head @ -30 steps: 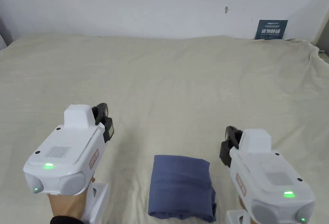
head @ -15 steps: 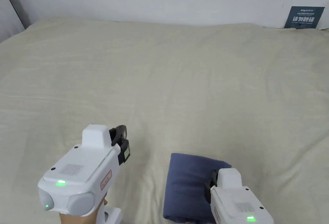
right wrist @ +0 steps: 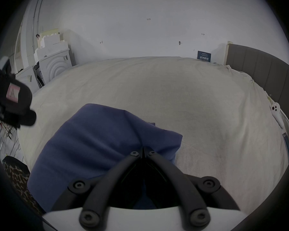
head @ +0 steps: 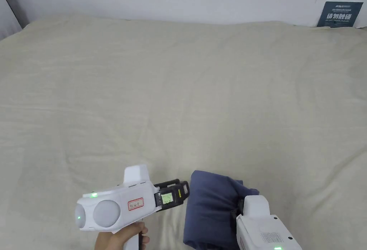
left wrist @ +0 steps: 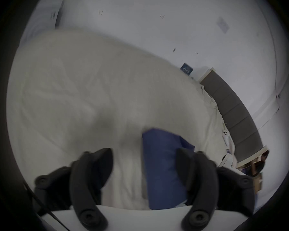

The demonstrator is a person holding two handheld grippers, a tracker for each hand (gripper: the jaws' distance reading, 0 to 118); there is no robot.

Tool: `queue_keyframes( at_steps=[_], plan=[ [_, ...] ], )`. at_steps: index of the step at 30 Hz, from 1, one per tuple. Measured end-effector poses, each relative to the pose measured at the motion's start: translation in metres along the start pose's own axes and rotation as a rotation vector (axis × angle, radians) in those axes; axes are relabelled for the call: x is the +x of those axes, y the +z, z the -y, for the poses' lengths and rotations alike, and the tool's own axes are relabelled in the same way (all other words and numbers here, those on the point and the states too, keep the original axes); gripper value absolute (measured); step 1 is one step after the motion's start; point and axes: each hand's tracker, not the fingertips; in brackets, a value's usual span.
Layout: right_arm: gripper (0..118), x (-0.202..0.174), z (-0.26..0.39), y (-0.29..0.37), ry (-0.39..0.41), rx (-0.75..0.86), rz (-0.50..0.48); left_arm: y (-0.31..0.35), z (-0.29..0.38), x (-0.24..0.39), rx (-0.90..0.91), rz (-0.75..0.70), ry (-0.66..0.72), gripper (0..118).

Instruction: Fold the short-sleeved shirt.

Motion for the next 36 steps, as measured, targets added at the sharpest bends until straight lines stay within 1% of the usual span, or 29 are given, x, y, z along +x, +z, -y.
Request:
queue_keyframes(
  at_steps=[3,9,10,12,15,16,17,18,19,20,21,24,25,26,29,34,36],
  plan=[
    [0,0.0,-0.003,0.003,-0.008,-0.008,-0.004,-0.023,-0.002,-0.005,-0.085,0.061,0.037,91],
    [0,0.003,-0.003,0.002,0.002,-0.011,-0.009,-0.058,-0.01,-0.006,-0.235,0.079,0.066,90],
    [0,0.004,-0.002,0.001,0.001,-0.012,-0.011,-0.063,-0.01,-0.005,-0.259,0.077,0.056,89],
    [0,0.005,-0.003,0.001,-0.001,-0.013,-0.014,-0.071,-0.008,-0.005,-0.293,0.077,0.027,83],
    [0,0.003,-0.005,0.004,0.001,-0.016,-0.018,-0.076,-0.007,-0.005,-0.306,0.096,-0.005,80],
    [0,0.004,-0.006,0.004,-0.001,-0.016,-0.02,-0.075,-0.008,-0.005,-0.312,0.106,-0.006,76],
    [0,0.004,-0.007,0.005,-0.005,-0.018,-0.024,-0.076,-0.009,-0.005,-0.323,0.117,-0.008,68],
    [0,0.006,-0.008,0.005,-0.009,-0.019,-0.029,-0.076,-0.011,-0.005,-0.333,0.127,-0.011,55],
    [0,0.007,-0.009,0.006,-0.013,-0.019,-0.034,-0.076,-0.011,-0.005,-0.34,0.155,-0.009,48],
    [0,0.008,-0.01,0.006,-0.015,-0.021,-0.037,-0.075,-0.012,-0.005,-0.348,0.213,0.017,45],
    [0,0.009,-0.011,0.007,-0.014,-0.025,-0.037,-0.075,-0.011,-0.004,-0.342,0.192,0.013,40],
    [0,0.018,-0.011,0.004,-0.025,-0.026,-0.059,-0.076,-0.01,-0.005,-0.339,0.177,-0.007,34],
    [0,0.02,-0.014,0.007,-0.026,-0.023,-0.063,-0.075,-0.011,-0.006,-0.336,0.181,0.004,28],
    [0,0.021,-0.016,0.009,-0.023,-0.017,-0.065,-0.072,-0.012,-0.005,-0.328,0.183,0.008,25],
    [0,0.03,-0.029,0.027,-0.032,0.051,-0.071,-0.063,-0.018,-0.002,-0.3,0.185,-0.036,23],
    [0,0.049,-0.066,0.058,-0.021,0.181,-0.04,-0.041,-0.045,-0.008,-0.262,0.2,-0.073,22],
    [0,0.056,-0.08,0.069,-0.016,0.222,-0.023,-0.032,-0.06,-0.015,-0.247,0.175,-0.11,22]
  ],
)
